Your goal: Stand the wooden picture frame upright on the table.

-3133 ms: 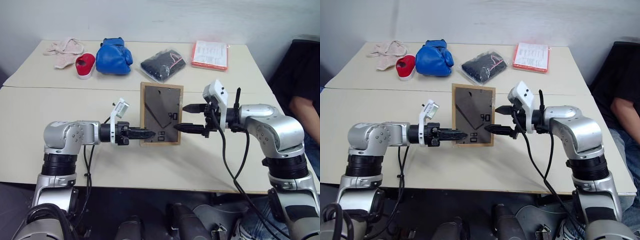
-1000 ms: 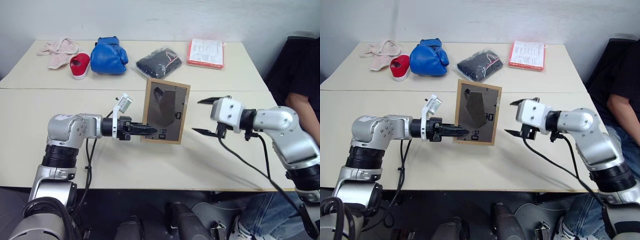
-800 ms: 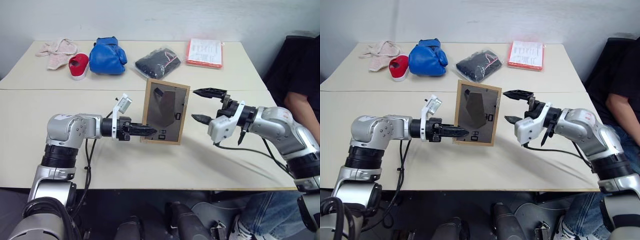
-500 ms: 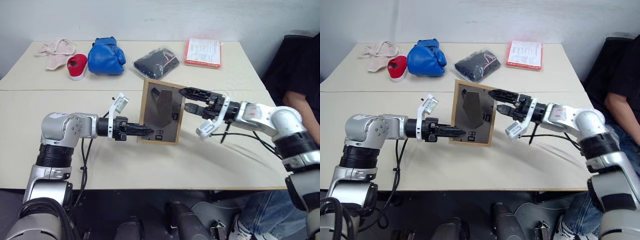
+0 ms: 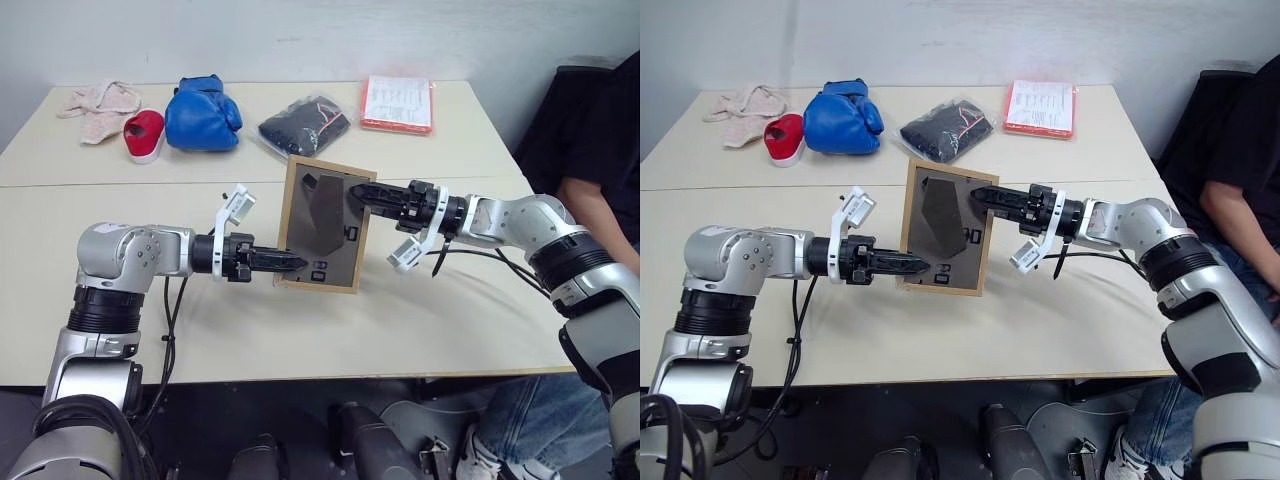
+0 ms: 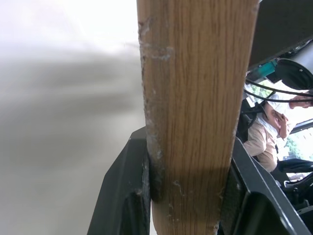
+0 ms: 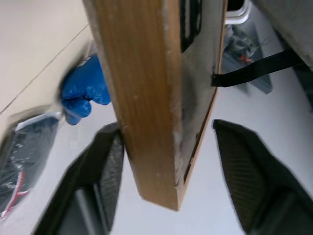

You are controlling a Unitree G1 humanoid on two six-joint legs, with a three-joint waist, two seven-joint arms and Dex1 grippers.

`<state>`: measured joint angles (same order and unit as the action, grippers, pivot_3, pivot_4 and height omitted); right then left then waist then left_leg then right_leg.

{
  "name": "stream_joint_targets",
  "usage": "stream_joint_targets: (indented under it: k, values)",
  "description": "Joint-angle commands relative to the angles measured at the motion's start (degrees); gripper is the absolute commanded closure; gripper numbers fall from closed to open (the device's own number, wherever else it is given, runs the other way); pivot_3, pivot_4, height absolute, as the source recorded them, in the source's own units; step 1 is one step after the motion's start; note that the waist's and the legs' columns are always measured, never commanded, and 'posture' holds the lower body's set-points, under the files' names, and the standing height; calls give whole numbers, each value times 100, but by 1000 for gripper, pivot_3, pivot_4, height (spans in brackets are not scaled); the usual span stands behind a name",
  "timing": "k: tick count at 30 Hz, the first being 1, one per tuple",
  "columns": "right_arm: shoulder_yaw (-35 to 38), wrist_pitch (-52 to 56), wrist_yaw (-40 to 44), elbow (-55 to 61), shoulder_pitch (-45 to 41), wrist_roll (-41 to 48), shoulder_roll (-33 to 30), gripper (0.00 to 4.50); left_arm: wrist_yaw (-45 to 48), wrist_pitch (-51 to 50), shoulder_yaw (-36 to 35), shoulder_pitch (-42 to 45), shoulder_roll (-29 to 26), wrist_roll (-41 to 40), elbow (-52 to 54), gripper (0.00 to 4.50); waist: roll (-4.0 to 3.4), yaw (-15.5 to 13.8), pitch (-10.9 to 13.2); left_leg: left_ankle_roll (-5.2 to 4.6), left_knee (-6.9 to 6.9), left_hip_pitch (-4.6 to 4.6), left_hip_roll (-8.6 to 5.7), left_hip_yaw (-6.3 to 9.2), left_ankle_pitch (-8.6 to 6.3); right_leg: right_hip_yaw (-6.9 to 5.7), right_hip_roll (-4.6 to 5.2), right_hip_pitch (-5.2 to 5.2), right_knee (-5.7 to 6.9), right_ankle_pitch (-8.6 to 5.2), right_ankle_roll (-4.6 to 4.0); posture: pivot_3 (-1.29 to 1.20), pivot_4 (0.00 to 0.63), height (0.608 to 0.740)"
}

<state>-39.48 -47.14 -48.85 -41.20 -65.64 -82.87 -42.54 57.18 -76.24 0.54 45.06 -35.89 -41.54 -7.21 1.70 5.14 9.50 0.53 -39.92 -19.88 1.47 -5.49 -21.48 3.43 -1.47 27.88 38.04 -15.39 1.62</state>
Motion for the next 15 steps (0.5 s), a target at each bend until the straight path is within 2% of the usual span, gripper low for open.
stream_joint_targets:
  k: [1, 4, 6, 7, 8, 9, 13, 15]
  values:
    - [-230, 14, -211, -87, -287, 1, 165, 2928, 60, 51, -149, 200, 14, -177, 145, 3234, 0, 3, 0, 0, 1, 1, 0, -1, 0, 1, 0, 0, 2, 0, 0, 0, 150, 740]
    - [-318, 27, -178, -271, -369, 84, 235, 2967, 18, -5, -245, 189, -2, -229, 162, 3234, 0, 0, 0, 1, 2, 5, 0, 0, 0, 1, 0, -4, 1, 0, 0, 0, 150, 740]
    - [-335, -47, -133, -294, -383, 166, 180, 2968, 56, 8, -331, 95, -186, -227, 272, 2490, 0, -2, 0, 1, 2, 5, 0, 0, 0, 0, 0, -5, 0, 0, 0, 0, 150, 740]
    - [-345, -80, -123, -271, -386, 207, 140, 2995, 87, 25, -379, 50, -295, -229, 318, 2264, 0, 4, 0, 1, 2, 6, 0, 0, 0, 0, 0, -6, 0, 0, 0, 0, 150, 740]
    - [-344, -135, -85, -245, -386, 266, 94, 3170, 114, 78, -475, 1, -442, -230, 363, 1885, 0, 10, 0, 1, 4, 7, 1, 0, 0, 0, 0, -6, 0, 0, 0, 0, 150, 740]
    - [-333, -190, -44, -201, -383, 325, 39, 3285, 106, 121, -643, -41, -604, -242, 387, 1573, 0, 23, 0, 1, 4, 7, 1, 0, 0, 1, 0, -6, 0, 0, 0, 0, 150, 740]
    - [-194, -610, 325, -140, -337, 731, -131, 3287, 106, 445, -1442, -389, -1271, -344, 914, 266, 0, 71, 1, 1, 6, 8, 2, 1, 0, 0, 0, -5, -1, -1, -2, 0, 150, 740]
    - [-73, -986, 684, -224, -270, 1156, -182, 3287, 22, 361, -2084, -606, -1466, -634, 1347, 0, 0, 99, 1, 1, 13, 8, 2, 2, 0, 0, 0, -5, -5, -2, -3, 0, 150, 740]
